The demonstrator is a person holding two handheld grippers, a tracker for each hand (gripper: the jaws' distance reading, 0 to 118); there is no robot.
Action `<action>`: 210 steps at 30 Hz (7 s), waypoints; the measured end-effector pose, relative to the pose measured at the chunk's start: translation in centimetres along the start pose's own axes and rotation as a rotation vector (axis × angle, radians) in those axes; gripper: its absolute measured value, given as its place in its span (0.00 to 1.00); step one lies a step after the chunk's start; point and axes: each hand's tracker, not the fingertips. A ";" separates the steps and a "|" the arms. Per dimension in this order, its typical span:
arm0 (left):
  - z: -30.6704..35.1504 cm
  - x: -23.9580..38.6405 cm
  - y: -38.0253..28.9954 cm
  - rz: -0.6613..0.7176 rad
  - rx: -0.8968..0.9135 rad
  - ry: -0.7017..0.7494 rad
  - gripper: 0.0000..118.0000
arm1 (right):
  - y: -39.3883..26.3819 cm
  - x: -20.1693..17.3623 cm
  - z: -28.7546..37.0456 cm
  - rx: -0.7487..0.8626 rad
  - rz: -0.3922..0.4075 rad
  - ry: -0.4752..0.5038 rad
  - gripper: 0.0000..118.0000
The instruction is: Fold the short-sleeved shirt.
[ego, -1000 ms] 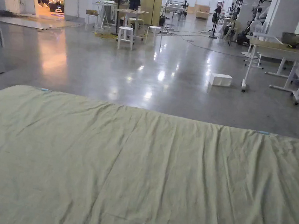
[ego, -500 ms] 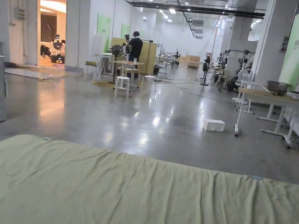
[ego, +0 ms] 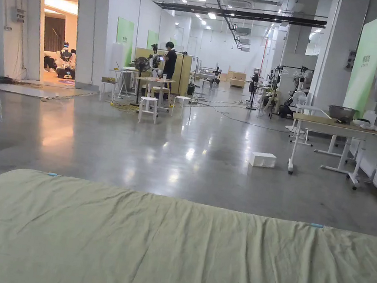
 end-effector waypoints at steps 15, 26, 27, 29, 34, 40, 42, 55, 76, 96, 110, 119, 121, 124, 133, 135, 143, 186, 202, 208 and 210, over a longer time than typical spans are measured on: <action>-1.2 -0.6 -0.4 -0.012 -0.068 -0.034 0.00 | -1.0 2.7 -0.8 -0.056 -0.126 -0.039 0.00; -5.1 -2.3 -0.6 0.056 -0.123 -0.030 0.00 | -2.1 3.4 -1.9 -0.114 -0.172 -0.018 0.00; -6.4 -2.9 -0.9 0.069 -0.144 -0.038 0.00 | -2.3 3.4 -2.1 -0.122 -0.176 -0.011 0.00; -10.3 -4.4 -2.6 0.105 -0.196 -0.140 0.00 | -3.0 3.5 -2.7 -0.146 -0.197 0.010 0.00; -22.1 -8.0 -6.5 0.313 -0.372 -0.169 0.30 | -3.9 3.4 -3.9 -0.200 -0.158 0.010 0.00; -34.1 -9.7 -10.9 0.343 -0.637 -0.054 0.76 | -4.8 4.2 -3.8 -0.253 -0.084 -0.011 0.00; -36.4 -9.7 -12.5 0.335 -0.715 -0.005 0.76 | -5.3 4.7 -3.8 -0.271 -0.098 -0.031 0.00; -40.7 -6.8 -15.7 0.087 -0.870 0.035 0.49 | -7.4 6.8 -3.5 -0.363 -0.169 -0.110 0.00; -46.7 -4.5 -15.2 -0.122 -1.130 -0.088 0.06 | -5.3 16.4 -25.8 -0.471 -0.219 -0.038 0.76; -48.1 -6.7 -15.3 0.021 -1.203 -0.154 0.06 | -10.5 18.8 -46.3 -0.803 -0.292 0.028 0.14; -37.2 -8.8 -16.1 0.209 -0.768 -0.121 0.04 | -6.0 20.6 -37.6 -0.498 -0.690 0.145 0.04; -25.5 -13.2 0.7 0.330 -0.302 -0.240 0.04 | 6.0 22.6 -26.5 -0.167 -0.714 0.201 0.04; -23.5 -14.0 5.1 0.382 -0.206 -0.233 0.04 | 8.8 22.8 -24.2 -0.097 -0.722 0.211 0.04; -20.7 -15.0 11.0 0.384 -0.086 -0.220 0.04 | 13.2 22.9 -20.6 -0.010 -0.713 0.216 0.04; -15.6 -16.0 23.9 0.260 0.125 -0.134 0.04 | 26.0 23.4 -11.8 0.200 -0.642 0.197 0.04; -14.7 -15.9 25.8 0.276 0.136 -0.136 0.04 | 28.3 23.1 -10.4 0.245 -0.568 0.158 0.04; -13.0 -15.4 30.0 0.284 0.242 -0.124 0.04 | 33.7 22.5 -7.8 0.370 -0.456 -0.006 0.04; -36.7 -15.6 25.7 0.310 0.015 -0.036 0.04 | 31.5 23.4 -27.4 0.265 -0.478 -0.154 0.03; -45.7 -17.4 23.6 0.314 -0.026 0.096 0.04 | 34.1 21.6 -36.9 0.263 -0.389 -0.165 0.03; -46.1 -16.7 17.5 0.364 -0.080 0.046 0.04 | 27.9 21.1 -38.6 0.161 -0.410 -0.158 0.03; -45.7 -16.6 14.9 0.382 -0.114 0.001 0.04 | 25.0 21.0 -38.6 0.123 -0.424 -0.159 0.03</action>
